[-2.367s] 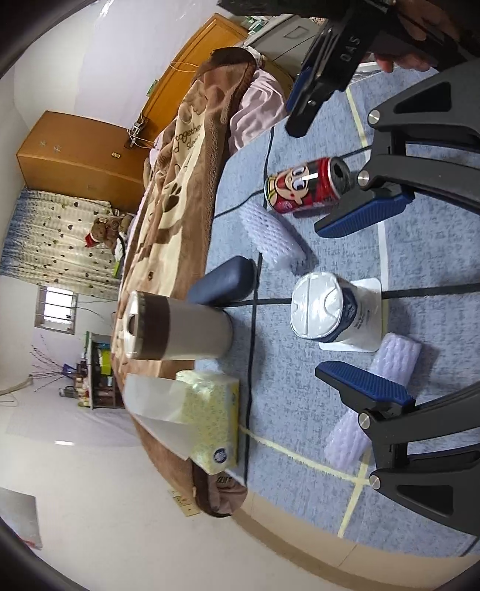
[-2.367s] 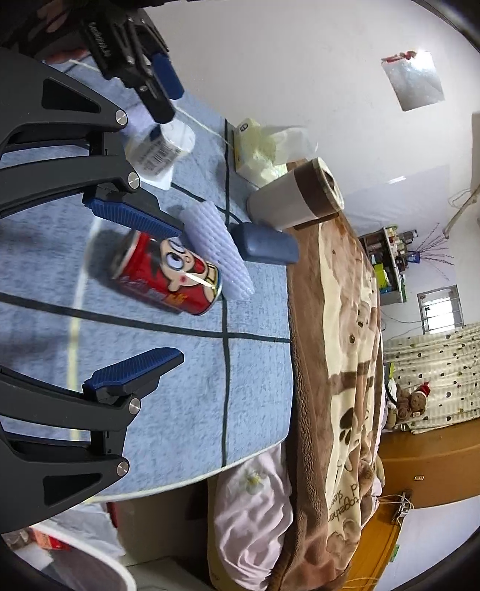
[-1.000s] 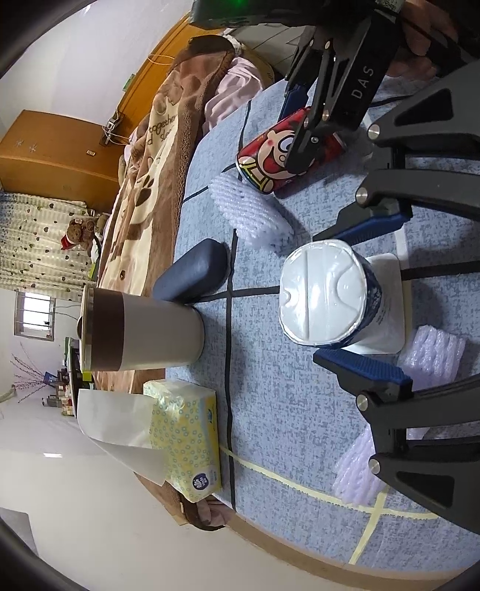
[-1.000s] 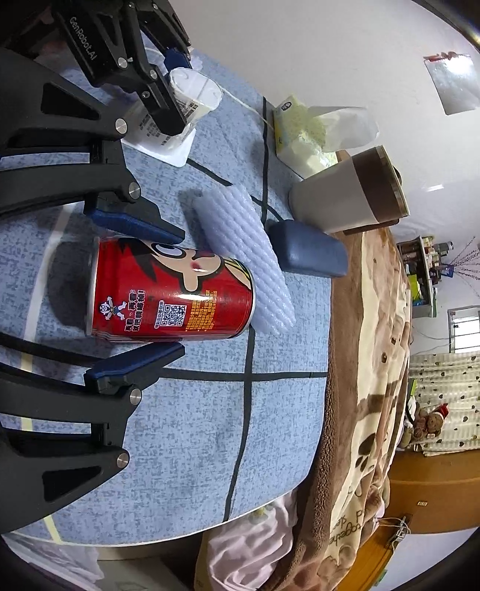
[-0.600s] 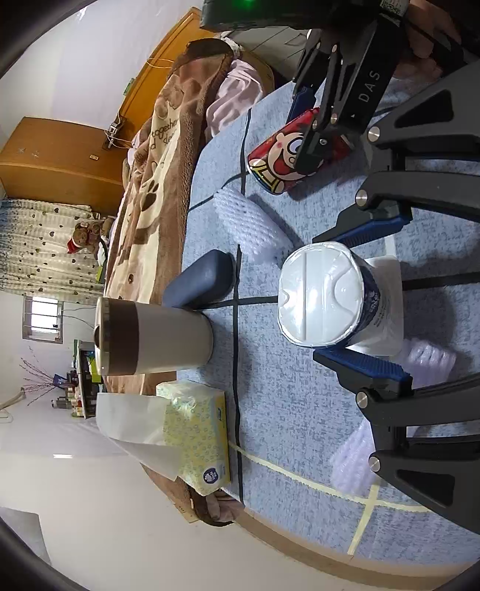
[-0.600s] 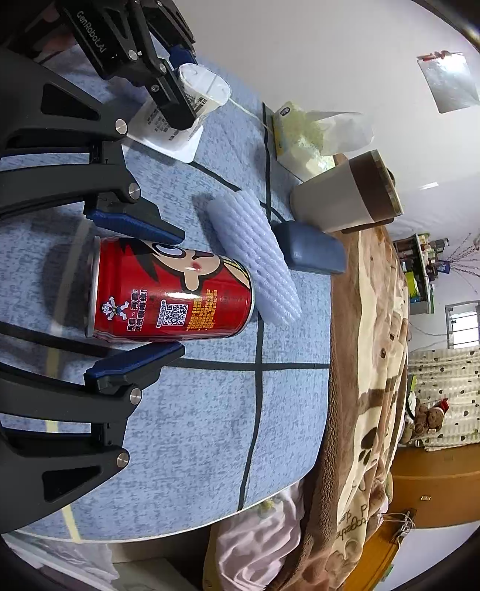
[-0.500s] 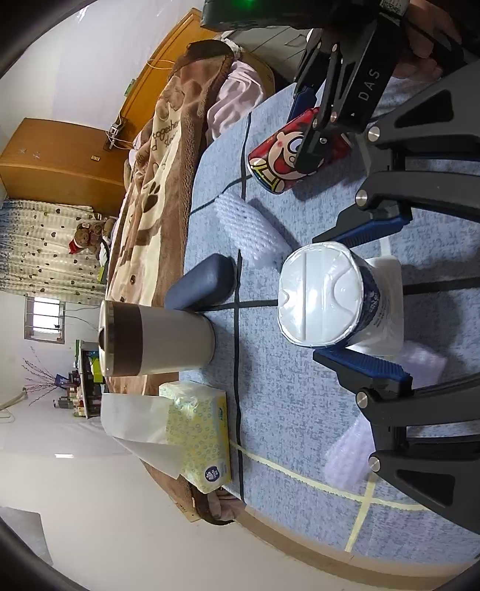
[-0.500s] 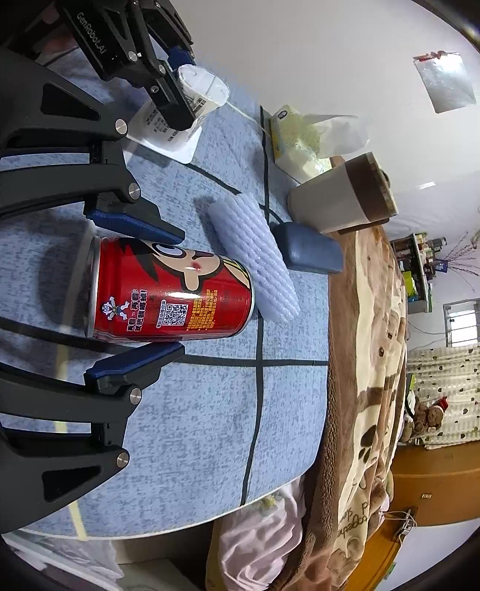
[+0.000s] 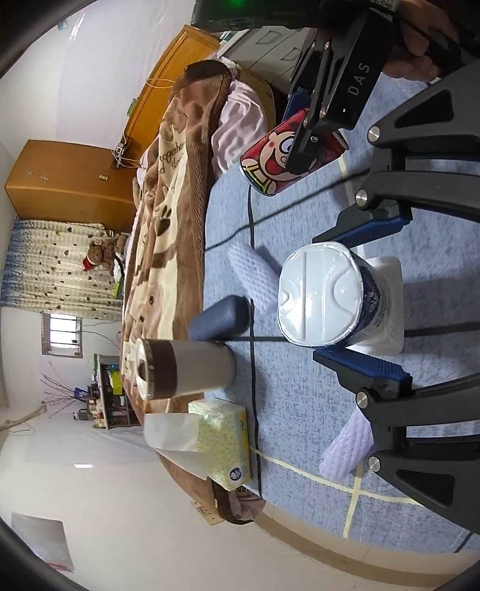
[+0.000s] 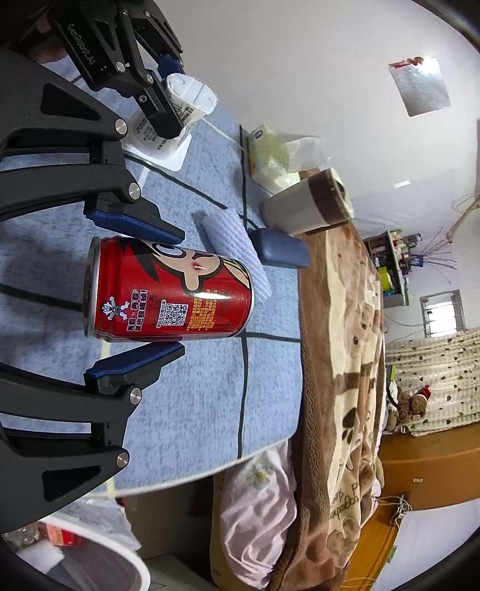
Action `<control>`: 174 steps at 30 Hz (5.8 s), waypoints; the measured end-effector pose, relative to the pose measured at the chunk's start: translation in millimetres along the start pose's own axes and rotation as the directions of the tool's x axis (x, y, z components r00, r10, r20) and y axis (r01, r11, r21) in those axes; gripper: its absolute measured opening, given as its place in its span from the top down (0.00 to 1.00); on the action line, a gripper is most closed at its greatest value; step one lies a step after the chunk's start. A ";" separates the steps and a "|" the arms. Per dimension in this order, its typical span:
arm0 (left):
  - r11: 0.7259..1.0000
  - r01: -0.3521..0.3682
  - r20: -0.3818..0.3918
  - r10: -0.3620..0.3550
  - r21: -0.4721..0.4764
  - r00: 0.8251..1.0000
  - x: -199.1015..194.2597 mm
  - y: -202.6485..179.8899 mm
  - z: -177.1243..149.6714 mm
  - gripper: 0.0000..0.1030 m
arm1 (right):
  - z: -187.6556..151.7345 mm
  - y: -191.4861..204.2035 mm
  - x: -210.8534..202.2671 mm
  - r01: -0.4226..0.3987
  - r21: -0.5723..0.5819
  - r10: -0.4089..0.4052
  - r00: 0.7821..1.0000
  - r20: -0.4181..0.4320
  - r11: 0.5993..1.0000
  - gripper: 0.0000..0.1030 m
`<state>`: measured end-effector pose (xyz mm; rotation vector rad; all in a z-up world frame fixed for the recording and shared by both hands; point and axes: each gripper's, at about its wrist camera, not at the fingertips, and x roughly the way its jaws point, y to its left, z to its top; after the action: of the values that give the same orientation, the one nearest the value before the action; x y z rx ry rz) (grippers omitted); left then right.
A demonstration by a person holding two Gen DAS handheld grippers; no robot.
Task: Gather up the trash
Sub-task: 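Close the left tool on the yogurt cup while the right tool grasps the red can, then carry the yogurt cup and red can over the white bin, then open both tools to drop the yogurt cup and can into the bin, then move both open tools back toward the white foam sleeves on the table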
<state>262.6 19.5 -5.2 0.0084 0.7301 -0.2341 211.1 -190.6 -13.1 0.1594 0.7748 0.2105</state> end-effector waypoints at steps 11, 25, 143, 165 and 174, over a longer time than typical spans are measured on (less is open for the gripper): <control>0.998 0.039 0.058 -0.043 0.057 0.997 -44.1 -46.8 -2.3 0.48 | -11.1 -22.1 -48.0 0.013 0.036 -0.015 0.997 0.081 0.999 0.46; 0.982 0.125 0.092 -0.139 0.144 0.986 -75.7 -121.0 -10.6 0.48 | -30.5 -67.2 -99.9 0.073 0.110 -0.089 0.985 0.148 0.991 0.46; 0.990 0.127 0.081 -0.132 0.063 0.988 -69.1 -135.9 -21.3 0.35 | -46.2 -105.6 -111.2 0.146 0.132 -0.166 0.973 0.159 0.980 0.41; 0.978 -0.111 0.009 0.114 -0.174 0.993 -31.5 25.4 -26.3 0.34 | -3.4 -23.7 -20.9 0.004 -0.012 -0.003 0.997 0.079 1.000 0.40; 0.957 -0.142 -0.044 0.135 -0.253 0.990 -3.0 75.8 -29.0 0.34 | 13.1 -2.4 21.5 -0.022 -0.037 0.024 0.999 0.035 0.999 0.40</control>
<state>257.6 96.5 -30.4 -0.1830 0.7784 -0.0041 235.7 -188.5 -18.9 0.1375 0.7342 0.2428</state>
